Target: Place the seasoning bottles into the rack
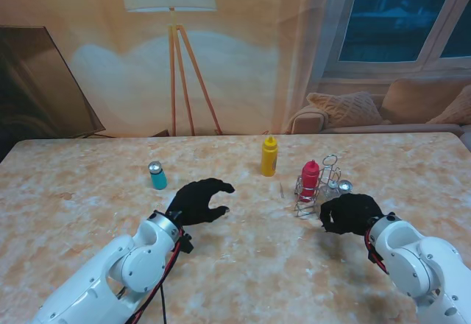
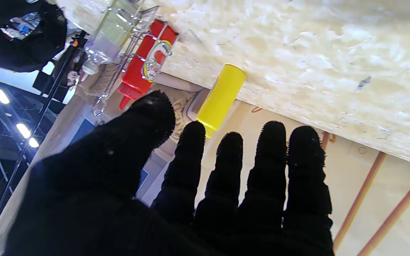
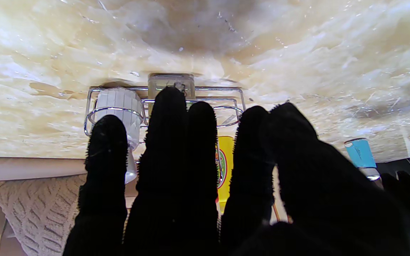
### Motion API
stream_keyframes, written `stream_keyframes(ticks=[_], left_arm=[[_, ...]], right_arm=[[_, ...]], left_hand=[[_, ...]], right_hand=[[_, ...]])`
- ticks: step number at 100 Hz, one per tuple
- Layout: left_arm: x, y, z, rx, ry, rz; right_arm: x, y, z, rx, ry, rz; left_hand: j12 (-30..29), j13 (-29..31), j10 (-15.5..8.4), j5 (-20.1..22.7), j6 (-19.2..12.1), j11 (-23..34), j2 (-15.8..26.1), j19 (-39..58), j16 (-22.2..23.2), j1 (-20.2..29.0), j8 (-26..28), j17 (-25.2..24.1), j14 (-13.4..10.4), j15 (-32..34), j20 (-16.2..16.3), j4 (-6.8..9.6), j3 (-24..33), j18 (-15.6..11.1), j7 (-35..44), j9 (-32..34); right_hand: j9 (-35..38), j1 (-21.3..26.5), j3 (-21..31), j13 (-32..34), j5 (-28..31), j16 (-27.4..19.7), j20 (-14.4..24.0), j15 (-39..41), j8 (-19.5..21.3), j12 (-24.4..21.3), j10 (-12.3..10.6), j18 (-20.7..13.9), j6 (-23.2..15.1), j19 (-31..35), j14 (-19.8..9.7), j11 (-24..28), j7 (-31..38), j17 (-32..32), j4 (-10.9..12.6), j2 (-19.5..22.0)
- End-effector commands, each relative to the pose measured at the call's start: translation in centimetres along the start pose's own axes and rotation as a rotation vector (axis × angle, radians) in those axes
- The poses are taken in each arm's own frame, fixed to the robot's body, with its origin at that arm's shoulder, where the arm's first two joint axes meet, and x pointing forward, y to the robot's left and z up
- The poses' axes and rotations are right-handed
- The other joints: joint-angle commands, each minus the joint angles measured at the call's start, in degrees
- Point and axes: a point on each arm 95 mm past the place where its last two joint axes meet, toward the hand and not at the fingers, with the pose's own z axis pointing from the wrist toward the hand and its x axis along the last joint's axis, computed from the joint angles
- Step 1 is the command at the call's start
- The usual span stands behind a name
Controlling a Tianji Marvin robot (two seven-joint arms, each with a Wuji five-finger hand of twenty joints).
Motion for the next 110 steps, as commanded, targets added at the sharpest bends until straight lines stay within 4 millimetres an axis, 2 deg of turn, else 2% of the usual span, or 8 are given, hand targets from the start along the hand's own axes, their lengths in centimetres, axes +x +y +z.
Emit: stream_keyframes(ticks=[1,30,53,68,91,102,110], left_arm=[[-0.4,1.1,-0.3,-0.031,-0.023,-0.001],[-1.3,1.5,-0.5,-0.02,-0.053,-0.013],[-1.8,1.8,-0.6,-0.024,-0.067,-0.014],[-2.3,1.7,-0.6,-0.019,-0.067,-0.006],[-2.6,1.5,-0.6,-0.01,-0.073,0.006],[-2.7,1.4,-0.7,-0.01,-0.076,0.008],[-2.8,1.4,-0.7,-0.01,-0.08,0.012]], right_arm=[[0.5,0.2,-0.3,0.015,0.026,-0.005],[0.7,4.8,-0.7,-0.044,0.143,0.002],[1.5,9.5,0.4,-0.119,0.254,0.011],[1.5,11.9,2.2,-0.161,0.269,0.016],[1.7,14.7,6.5,-0.193,0.294,0.096],[1.9,15.8,8.6,-0.221,0.294,0.119],[2.0,16.4,9.9,-0.226,0.287,0.104]], left_hand=[[0.63,0.08,0.25,1.19,0.39,-0.37,-0.01,0.15,0.62,0.25,0.96,-0.66,0.75,-0.34,1.37,1.58,-0.27,0.88,-0.92,0.7],[0.95,-0.23,0.31,1.42,0.35,-0.51,-0.21,-0.12,0.71,0.33,1.36,-0.94,0.75,-0.48,1.57,1.52,0.09,0.85,-1.08,0.89],[1.12,-0.43,-0.23,1.38,0.17,-0.5,-0.28,-0.15,0.6,0.38,1.58,-0.98,0.5,-0.73,1.74,1.5,0.14,0.78,-1.16,0.92],[1.22,-0.41,-0.57,1.17,-0.2,-0.35,-0.79,-0.28,0.31,0.75,1.69,-1.02,0.13,-1.12,1.77,1.55,0.66,0.63,-1.16,0.99],[1.2,-0.61,-0.57,1.19,-0.34,-0.42,-0.73,-0.63,0.2,0.58,1.86,-1.22,0.28,-1.28,1.73,1.46,0.8,0.57,-0.81,0.93],[1.19,-0.71,-0.54,1.19,-0.43,-0.44,-0.73,-0.72,0.18,0.56,1.9,-1.29,0.37,-1.29,1.73,1.45,0.84,0.6,-0.71,0.91],[1.19,-0.87,-0.69,1.18,-0.58,-0.44,-0.73,-0.84,0.14,0.55,1.92,-1.5,0.42,-1.37,1.73,1.43,0.79,0.74,-0.65,1.0]], right_hand=[[0.64,1.15,0.81,0.7,1.24,0.9,0.67,0.4,-0.18,1.41,-0.94,0.07,-1.59,0.45,-1.0,0.42,1.8,-0.22,1.55,0.31],[0.72,1.09,0.86,0.88,1.24,0.88,0.67,0.34,-0.14,1.39,-1.05,-0.16,-1.78,0.54,-1.16,0.37,1.79,0.12,1.57,0.26],[0.42,0.88,1.54,0.69,0.82,0.42,-0.06,-0.73,-0.08,1.22,-1.5,-1.81,-2.22,-0.8,-1.81,-0.15,1.71,0.51,1.49,-0.09],[-0.6,0.52,2.51,-0.22,-0.45,-1.15,-2.19,-4.3,-0.31,-0.15,-1.25,-2.67,-1.88,-4.21,-1.74,-2.32,1.36,0.1,1.17,-0.54],[-3.16,-0.09,3.95,-2.34,-3.1,-4.16,-5.27,-10.4,-1.41,-3.67,-0.49,-3.27,-0.77,-7.42,-1.07,-5.67,0.51,-1.82,0.66,-1.2],[-5.31,-0.49,4.8,-3.98,-4.96,-6.29,-6.71,-13.92,-2.14,-6.54,0.08,-3.71,0.13,-7.85,-0.56,-7.37,0.16,-2.73,0.31,-1.5],[-8.3,-1.07,4.92,-5.72,-8.0,-8.74,-6.73,-17.13,-3.04,-9.36,0.82,-5.51,1.71,-4.91,-0.12,-8.37,-0.68,-1.16,0.11,-1.48]])
